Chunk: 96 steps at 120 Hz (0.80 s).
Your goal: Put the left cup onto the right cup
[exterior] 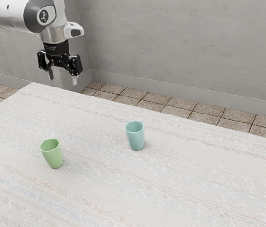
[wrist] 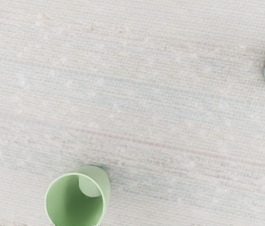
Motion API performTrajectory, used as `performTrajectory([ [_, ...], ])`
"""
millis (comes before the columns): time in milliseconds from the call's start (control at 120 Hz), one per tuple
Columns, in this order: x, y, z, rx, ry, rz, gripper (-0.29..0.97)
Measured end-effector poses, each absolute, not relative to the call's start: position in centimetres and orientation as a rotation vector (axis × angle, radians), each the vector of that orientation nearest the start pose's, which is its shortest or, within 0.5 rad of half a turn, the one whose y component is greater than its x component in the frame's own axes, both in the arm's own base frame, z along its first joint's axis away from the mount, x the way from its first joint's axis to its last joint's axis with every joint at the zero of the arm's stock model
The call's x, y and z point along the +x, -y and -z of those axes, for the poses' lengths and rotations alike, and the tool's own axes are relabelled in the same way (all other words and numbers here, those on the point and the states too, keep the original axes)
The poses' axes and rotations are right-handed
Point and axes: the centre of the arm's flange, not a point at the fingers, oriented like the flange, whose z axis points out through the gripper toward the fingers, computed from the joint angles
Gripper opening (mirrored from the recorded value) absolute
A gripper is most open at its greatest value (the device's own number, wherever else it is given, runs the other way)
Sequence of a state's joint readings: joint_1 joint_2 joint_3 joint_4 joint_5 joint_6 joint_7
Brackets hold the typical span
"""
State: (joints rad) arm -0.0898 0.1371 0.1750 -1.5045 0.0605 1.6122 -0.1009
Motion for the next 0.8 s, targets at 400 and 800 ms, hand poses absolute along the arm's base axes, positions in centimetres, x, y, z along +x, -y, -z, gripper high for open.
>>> performTrajectory([
  [400, 59.4, -4.6, -54.1, -3.040, 0.265, -0.167, 0.68],
  [800, 59.1, -4.6, -45.3, -3.028, 0.285, -0.259, 0.68],
])
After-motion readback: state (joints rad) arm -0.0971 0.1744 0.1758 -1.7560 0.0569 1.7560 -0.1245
